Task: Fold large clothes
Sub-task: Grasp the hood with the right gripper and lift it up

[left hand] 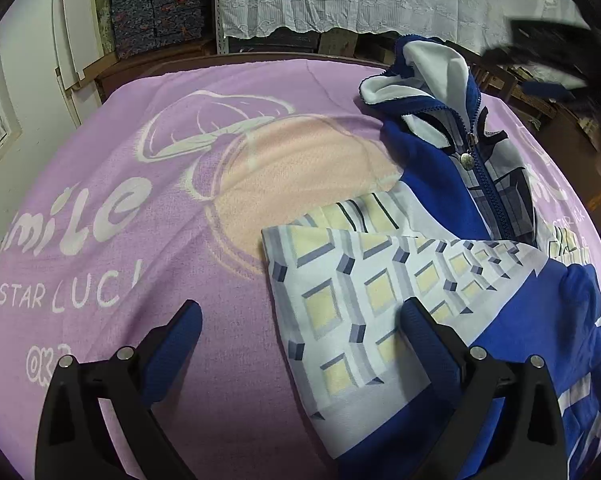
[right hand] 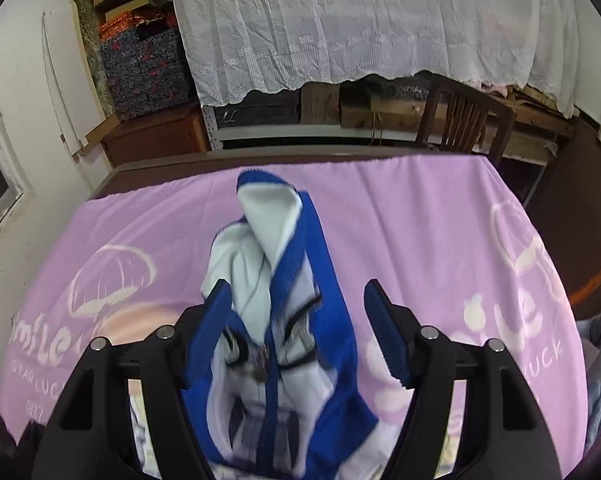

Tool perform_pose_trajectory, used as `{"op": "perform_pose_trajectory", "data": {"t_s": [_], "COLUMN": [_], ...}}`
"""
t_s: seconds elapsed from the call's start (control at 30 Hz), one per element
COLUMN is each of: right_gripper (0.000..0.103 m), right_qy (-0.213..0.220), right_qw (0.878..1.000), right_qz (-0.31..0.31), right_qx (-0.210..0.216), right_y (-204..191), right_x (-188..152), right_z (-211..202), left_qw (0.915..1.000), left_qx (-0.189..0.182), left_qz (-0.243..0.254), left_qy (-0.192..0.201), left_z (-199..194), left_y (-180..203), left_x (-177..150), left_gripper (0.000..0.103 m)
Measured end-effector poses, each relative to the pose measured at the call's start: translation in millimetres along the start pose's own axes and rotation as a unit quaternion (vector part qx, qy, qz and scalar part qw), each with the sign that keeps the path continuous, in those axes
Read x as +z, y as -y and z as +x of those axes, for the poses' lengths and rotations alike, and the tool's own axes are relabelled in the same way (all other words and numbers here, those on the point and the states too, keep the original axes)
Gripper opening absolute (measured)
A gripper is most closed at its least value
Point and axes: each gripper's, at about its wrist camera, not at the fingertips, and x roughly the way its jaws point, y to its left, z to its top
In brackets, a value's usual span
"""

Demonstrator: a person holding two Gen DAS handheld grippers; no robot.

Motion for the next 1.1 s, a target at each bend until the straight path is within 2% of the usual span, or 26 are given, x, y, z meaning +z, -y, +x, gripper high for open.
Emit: {"op": "perform_pose_trajectory", "data": {"t_s": [0.23,0.53,0.57,0.6,0.63,0.67,0.9,1.1], "right_gripper": [0.067,0.066,0.059,0.033,0.011,0.009,0.007,0.007], "right_qy": [-0.005,-0.029,-0.029,-0.029,-0.033,-0.036,0.006,0.035], "right_qw": [1.000,0.998,0.998,0.998,0.998,0.998,0.999,0.998], "right_qz": [-0.020,-0.024,-0.025,-0.025,-0.026,-0.024,-0.032,-0.048], "right_qx": [-0.013,-0.045,-0.047,-0.046,-0.042,-0.038,-0.018,0.000], "right_y": [-25,-30,-29,-28,-27,-25,-23,-27], "right_x": [34,55,54,53,53,53,51,38], "right_z": [43,108,112,115,118,119,65,-7], "left_qw": [1.0000,1.0000,1.0000,1.0000,1.0000,1.0000,0.9998,0.9976], "left_qx": [0.004,0.004,0.004,0.003,0.003,0.003,-0.015,-0.029], "left_qz": [-0.006,-0.007,-0.007,-0.006,-0.006,-0.005,-0.010,-0.007], "left_qy": [0.002,0.002,0.002,0.002,0.002,0.002,0.008,0.063], "left_z": [1,2,3,3,3,3,1,-24], "left_y": [1,1,2,2,2,2,-3,-8], "left_x": [0,1,2,2,2,2,6,10], "left_gripper": [0.100,0.100,0.100,0.100,0.100,0.100,0.100,0.100]}}
